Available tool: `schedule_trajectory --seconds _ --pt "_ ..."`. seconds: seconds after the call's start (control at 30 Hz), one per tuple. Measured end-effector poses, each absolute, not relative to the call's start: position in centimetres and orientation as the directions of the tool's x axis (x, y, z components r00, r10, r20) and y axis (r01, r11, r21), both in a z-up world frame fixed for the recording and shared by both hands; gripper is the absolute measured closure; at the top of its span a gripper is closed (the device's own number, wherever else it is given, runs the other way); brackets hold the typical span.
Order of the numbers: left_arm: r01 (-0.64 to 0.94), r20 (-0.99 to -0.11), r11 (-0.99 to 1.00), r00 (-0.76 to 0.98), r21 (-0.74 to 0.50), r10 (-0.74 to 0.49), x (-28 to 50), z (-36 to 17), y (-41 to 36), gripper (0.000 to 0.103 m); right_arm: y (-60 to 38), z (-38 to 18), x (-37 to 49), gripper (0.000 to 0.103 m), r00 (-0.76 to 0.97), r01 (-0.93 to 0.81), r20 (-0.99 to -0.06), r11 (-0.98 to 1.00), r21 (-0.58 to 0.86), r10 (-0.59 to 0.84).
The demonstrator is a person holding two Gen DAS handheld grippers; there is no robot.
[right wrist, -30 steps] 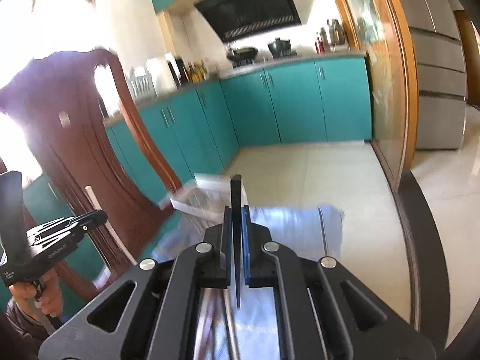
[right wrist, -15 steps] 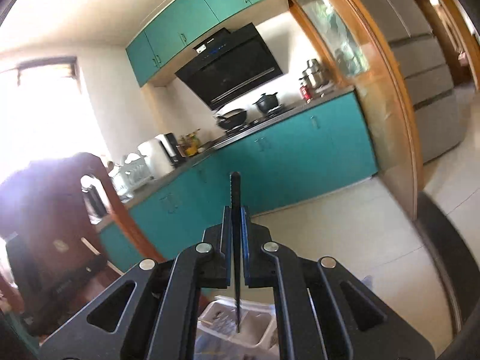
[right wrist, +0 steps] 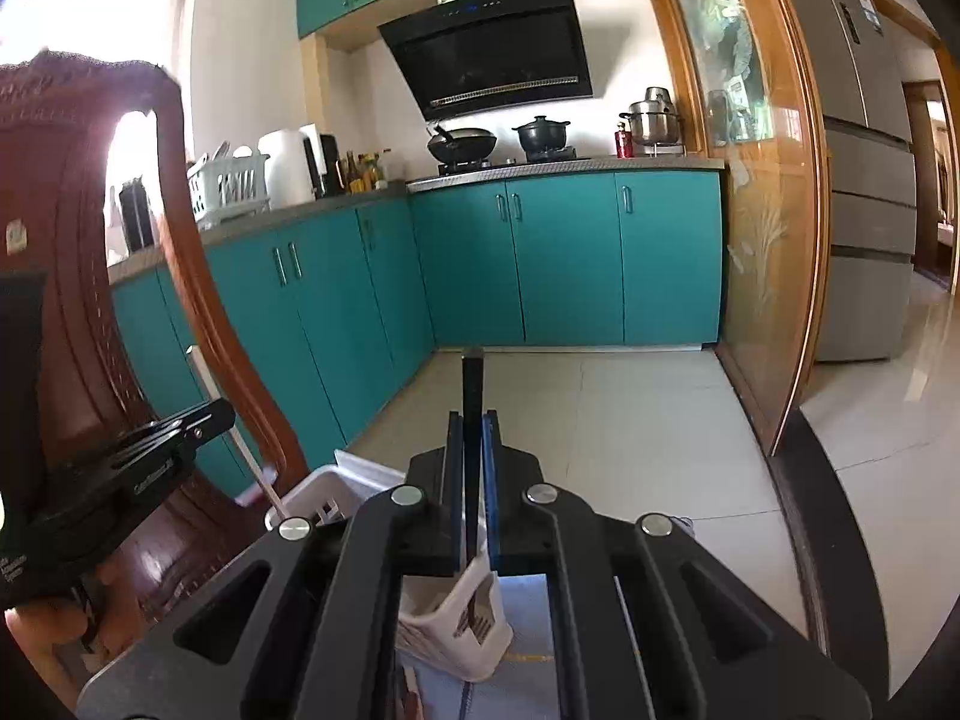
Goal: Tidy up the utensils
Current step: 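Lower both chopsticks into the white caddy and open both grippers, then grasp a light wooden chopstick with the right gripper while the left grasps another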
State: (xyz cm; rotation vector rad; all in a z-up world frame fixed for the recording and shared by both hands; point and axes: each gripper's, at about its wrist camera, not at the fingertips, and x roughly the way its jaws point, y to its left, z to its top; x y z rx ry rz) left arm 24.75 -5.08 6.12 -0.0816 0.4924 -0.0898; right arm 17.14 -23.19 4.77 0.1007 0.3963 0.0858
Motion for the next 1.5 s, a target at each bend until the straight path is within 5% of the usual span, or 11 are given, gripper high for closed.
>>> schedule_trajectory --seconds 0.23,0.47,0.57,0.67,0.77,0.87,1.23,1.37,1.5 --pt "0.068 -0.462 0.997 0.883 -0.042 -0.08 22.6 5.2 -5.1 0.096 -23.3 4.6 13.6 0.073 0.938 -0.065 -0.337 0.997 0.044 0.076" --pt "0.082 -0.431 0.996 0.898 -0.036 -0.089 19.6 5.6 -3.8 0.087 -25.2 4.4 9.2 0.071 0.951 -0.133 -0.272 0.988 0.075 0.148" --pt "0.066 -0.395 0.998 0.917 -0.01 -0.065 17.5 5.6 -2.8 0.076 -25.2 3.2 7.7 0.071 0.933 -0.196 -0.292 0.977 0.081 0.211" --pt "0.054 -0.413 0.998 0.91 0.024 -0.039 16.6 4.9 -1.9 0.076 -23.6 -0.5 7.8 0.071 0.851 -0.264 -0.455 0.962 0.062 0.263" --pt "0.034 -0.503 0.998 0.864 0.044 -0.007 16.5 2.6 -0.9 0.076 -21.2 -5.9 10.4 0.071 0.701 -0.267 -0.684 0.964 0.007 0.199" --pt "0.045 -0.621 0.999 0.783 0.032 -0.015 17.1 -0.3 -0.3 0.076 -19.8 -10.9 12.9 0.071 0.563 -0.248 -0.813 0.969 0.005 0.148" --pt "0.128 -0.778 0.99 0.627 0.062 -0.033 17.4 -6.7 -2.0 0.076 -18.2 -13.4 14.6 0.073 0.463 -0.246 -0.861 0.964 0.104 0.211" --pt "0.158 -0.816 0.986 0.577 0.062 -0.041 17.1 -8.9 -3.1 0.076 -19.4 -13.2 14.9 0.089 0.41 -0.209 -0.879 0.963 0.17 0.245" --pt "0.179 -0.824 0.98 0.566 0.084 -0.033 16.7 -9.8 -3.7 0.076 -21.5 -13.0 14.9 0.09 0.377 -0.138 -0.897 0.972 0.193 0.231"
